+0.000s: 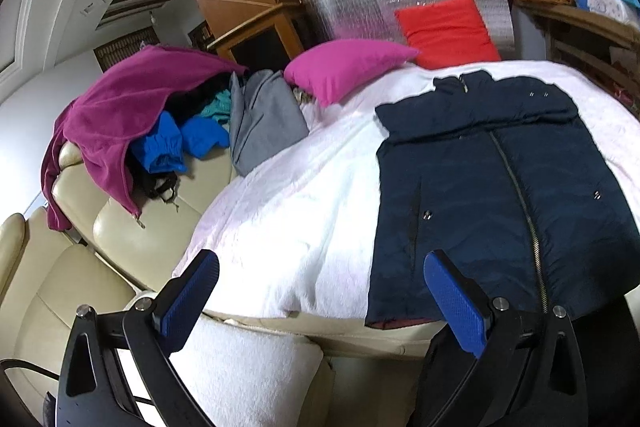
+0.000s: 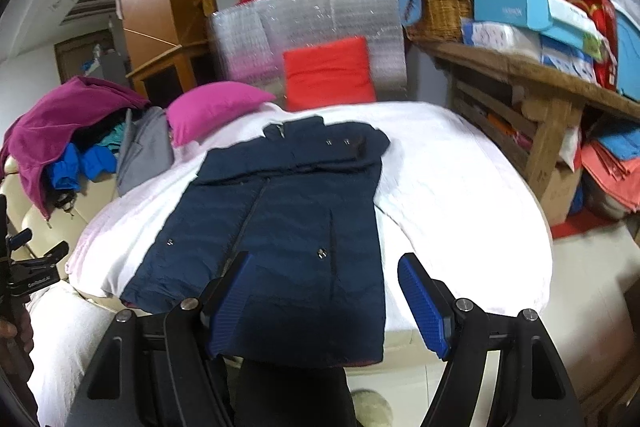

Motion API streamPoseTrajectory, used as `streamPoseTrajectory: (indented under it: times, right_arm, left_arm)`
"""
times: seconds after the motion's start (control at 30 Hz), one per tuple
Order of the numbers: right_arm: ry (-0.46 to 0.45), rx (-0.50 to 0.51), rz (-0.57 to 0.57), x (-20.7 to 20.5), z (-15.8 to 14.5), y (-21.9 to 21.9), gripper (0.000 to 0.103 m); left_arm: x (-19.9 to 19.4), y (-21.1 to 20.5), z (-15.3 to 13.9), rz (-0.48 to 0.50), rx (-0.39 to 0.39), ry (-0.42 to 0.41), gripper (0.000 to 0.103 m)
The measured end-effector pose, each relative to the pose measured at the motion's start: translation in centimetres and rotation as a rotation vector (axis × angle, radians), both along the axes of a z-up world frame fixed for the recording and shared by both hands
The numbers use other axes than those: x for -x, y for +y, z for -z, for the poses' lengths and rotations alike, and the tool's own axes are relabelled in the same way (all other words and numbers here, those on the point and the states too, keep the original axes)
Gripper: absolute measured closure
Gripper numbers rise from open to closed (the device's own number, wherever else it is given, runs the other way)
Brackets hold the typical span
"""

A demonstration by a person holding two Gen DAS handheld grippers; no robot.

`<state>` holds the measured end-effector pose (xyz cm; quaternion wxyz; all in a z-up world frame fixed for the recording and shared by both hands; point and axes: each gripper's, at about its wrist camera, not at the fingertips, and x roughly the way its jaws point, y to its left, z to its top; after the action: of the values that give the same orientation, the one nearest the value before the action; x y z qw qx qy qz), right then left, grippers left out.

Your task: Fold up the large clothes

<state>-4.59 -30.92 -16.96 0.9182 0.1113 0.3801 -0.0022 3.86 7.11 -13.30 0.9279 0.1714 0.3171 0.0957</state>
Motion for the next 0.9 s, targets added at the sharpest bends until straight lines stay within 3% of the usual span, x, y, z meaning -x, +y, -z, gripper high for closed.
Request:
streamPoseTrajectory:
  times: [0.23,0.33,0.43,0.6,0.73,0.9]
  right_arm:
    - [0.100,-0.020,0.035,-1.2,3.8,-1.6,0.026]
    - [0.159,-0.054,0.047,-1.9,6.2,-2.6,0.026]
    - [0.224,-0.120,0.061,-2.3,9.0,-3.8,0.026]
    - [0.312,-0.316,0.118,-2.4,14.3,-7.0,0.026]
    - [0.369,-0.539,0.155,-2.3,18.9,-9.7,0.026]
    - [0.446,-0.787,0.146,-2.0,24.2,-10.6,0.026]
  left_arm:
    - [-1.9,1.4,2.9,-0.021,0.012,0.071,0.001]
    - [-3.7,2.6,4.8,0.014,0.092,0.139,0.001]
    - [-5.3,4.2,6.9,0.061,0.228,0.209,0.001]
    - [-7.4,6.5,9.6,0.133,0.405,0.272,0.001]
    - [-9.6,7.8,11.8,0.150,0.531,0.346,0.001]
    - [-11.7,9.7,14.7,0.116,0.675,0.406,0.001]
